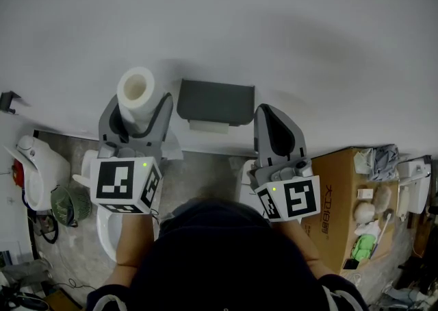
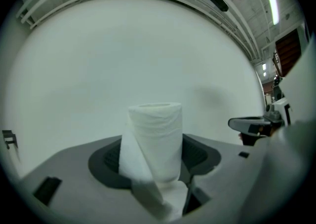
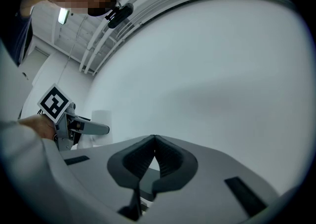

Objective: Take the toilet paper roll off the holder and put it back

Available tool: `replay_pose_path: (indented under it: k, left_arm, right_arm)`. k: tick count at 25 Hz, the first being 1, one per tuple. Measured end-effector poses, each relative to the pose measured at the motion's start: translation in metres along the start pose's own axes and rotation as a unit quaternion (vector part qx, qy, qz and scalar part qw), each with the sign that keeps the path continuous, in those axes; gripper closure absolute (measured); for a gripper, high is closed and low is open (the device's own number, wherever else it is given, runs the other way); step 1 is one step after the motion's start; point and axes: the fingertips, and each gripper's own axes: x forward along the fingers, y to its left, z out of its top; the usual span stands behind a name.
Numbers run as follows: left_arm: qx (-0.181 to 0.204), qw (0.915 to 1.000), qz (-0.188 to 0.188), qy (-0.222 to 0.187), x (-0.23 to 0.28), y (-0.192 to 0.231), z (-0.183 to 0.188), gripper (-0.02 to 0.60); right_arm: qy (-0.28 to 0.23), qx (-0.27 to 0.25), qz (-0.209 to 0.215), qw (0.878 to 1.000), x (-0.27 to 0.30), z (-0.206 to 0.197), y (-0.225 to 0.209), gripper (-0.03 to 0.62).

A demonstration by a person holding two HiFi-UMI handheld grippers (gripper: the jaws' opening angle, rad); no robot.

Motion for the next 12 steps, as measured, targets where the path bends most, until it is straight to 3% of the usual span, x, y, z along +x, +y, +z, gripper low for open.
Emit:
replay_pose_path:
  k: [12]
  left_arm:
    - [0.0, 0.9999, 0.012, -0.001, -0.006, 0.024, -0.004, 0.285]
  right_arm:
    - [-0.004, -0.006, -0.015, 1.0, 0.005, 0.002, 0.004, 0.578]
